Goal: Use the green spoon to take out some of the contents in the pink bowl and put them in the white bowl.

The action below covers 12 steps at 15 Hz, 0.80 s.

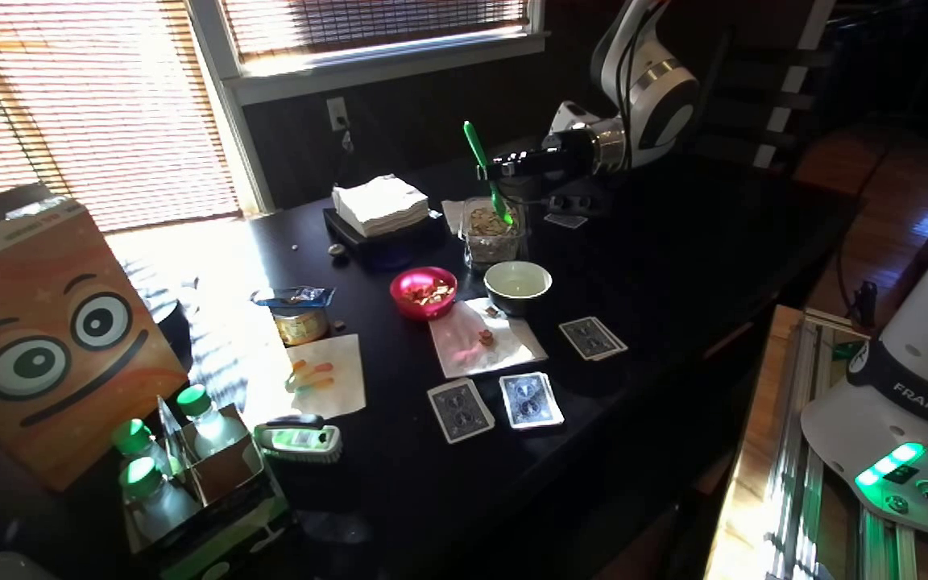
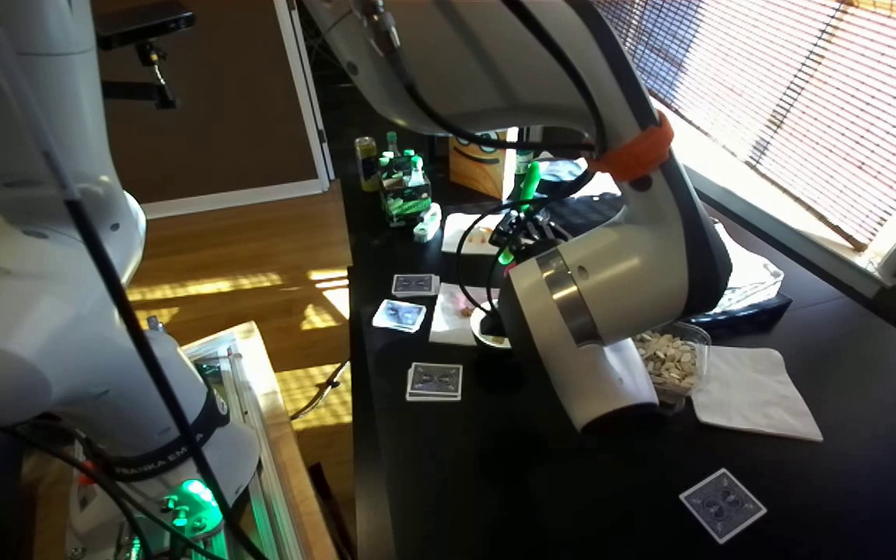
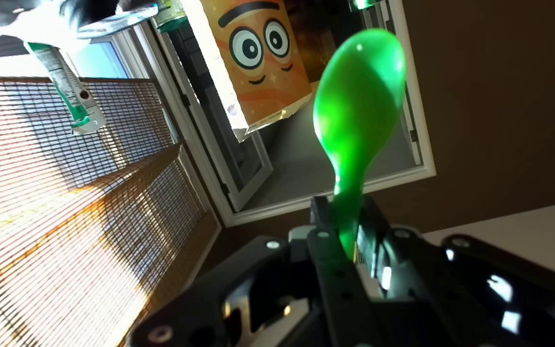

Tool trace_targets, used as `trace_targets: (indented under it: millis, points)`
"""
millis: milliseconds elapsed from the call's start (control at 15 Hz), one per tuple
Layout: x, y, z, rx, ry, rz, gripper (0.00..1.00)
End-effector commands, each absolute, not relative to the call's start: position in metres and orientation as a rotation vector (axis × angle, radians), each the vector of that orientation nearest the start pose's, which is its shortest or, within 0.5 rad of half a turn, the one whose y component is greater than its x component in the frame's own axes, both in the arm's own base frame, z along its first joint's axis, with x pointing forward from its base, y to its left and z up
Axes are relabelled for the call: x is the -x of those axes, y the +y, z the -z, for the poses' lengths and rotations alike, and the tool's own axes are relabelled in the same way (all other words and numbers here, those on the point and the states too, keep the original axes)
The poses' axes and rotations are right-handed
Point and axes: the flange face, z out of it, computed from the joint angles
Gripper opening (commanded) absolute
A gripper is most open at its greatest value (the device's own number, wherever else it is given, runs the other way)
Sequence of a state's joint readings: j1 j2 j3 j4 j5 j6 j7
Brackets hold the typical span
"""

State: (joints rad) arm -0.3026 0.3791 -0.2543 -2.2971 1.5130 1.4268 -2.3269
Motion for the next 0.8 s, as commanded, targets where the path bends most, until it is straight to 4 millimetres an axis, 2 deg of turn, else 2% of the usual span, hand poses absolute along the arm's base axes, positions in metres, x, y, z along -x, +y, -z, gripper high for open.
trace_targets:
  millis: [0, 333, 733]
  points:
    - [-0.464, -0.150, -0.216, 1.565, -0.668, 1.300, 0.04]
    - [-0.480, -0.135, -0.225, 1.684, -0.734, 1.250, 0.04]
    - [-0.509, -0.105, -0.240, 1.921, -0.870, 1.131, 0.04]
